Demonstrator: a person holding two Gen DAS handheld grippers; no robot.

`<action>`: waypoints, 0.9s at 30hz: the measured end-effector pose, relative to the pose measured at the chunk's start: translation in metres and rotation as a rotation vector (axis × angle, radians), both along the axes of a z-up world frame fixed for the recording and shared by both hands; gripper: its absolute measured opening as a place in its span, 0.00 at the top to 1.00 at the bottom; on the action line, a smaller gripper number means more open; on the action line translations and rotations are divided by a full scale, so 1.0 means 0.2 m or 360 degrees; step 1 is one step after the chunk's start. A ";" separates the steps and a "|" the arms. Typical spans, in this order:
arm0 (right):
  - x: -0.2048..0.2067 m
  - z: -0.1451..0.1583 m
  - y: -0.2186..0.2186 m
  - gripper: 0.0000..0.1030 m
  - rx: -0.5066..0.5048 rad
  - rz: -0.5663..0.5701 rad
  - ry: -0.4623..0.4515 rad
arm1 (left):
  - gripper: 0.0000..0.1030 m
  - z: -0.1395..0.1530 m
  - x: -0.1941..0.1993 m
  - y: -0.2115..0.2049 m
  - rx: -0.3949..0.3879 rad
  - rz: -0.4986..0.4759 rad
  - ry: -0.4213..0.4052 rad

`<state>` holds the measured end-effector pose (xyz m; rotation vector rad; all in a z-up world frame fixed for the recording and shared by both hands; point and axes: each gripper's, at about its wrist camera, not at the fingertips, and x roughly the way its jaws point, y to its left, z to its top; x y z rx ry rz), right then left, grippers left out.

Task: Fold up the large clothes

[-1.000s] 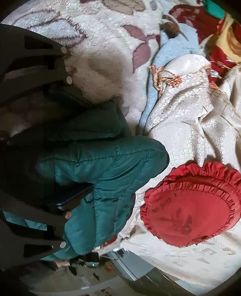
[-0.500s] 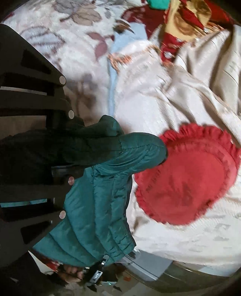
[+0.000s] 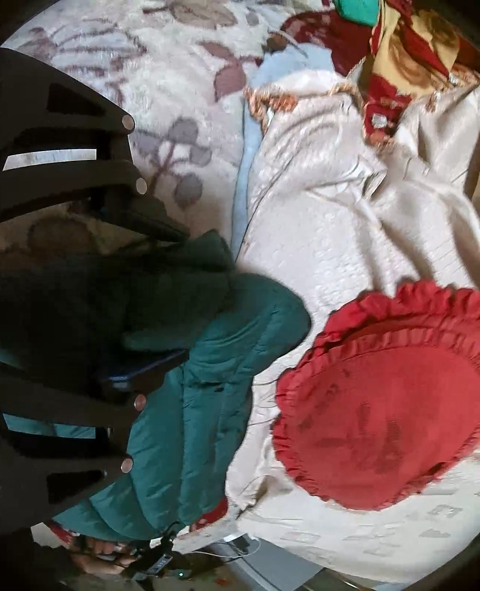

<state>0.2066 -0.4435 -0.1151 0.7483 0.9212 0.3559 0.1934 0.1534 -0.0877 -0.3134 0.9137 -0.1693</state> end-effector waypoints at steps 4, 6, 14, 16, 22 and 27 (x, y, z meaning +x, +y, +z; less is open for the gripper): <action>-0.09 0.14 -0.11 0.32 -0.0072 -0.0241 -0.0049 | 0.43 0.16 -0.06 0.06 0.0057 0.0126 -0.0119; -0.14 0.24 -0.08 0.32 -0.0198 -0.0303 -0.0119 | 0.43 0.28 -0.10 0.04 0.0095 0.0204 -0.0259; -0.13 0.39 0.41 0.32 -0.0628 0.0074 -0.0337 | 0.40 0.11 0.14 -0.45 0.0498 -0.0008 -0.0040; -0.07 0.28 0.47 0.32 -0.0665 0.0167 -0.0192 | 0.39 -0.02 0.20 -0.45 0.0548 0.0039 0.0087; -0.01 0.17 0.55 0.02 -0.0666 0.0328 -0.0101 | 0.38 0.11 0.13 -0.42 0.0557 0.0105 0.0013; -0.13 0.33 0.60 0.03 -0.0828 0.0199 -0.0126 | 0.25 0.38 -0.23 -0.45 0.0494 0.0080 -0.0211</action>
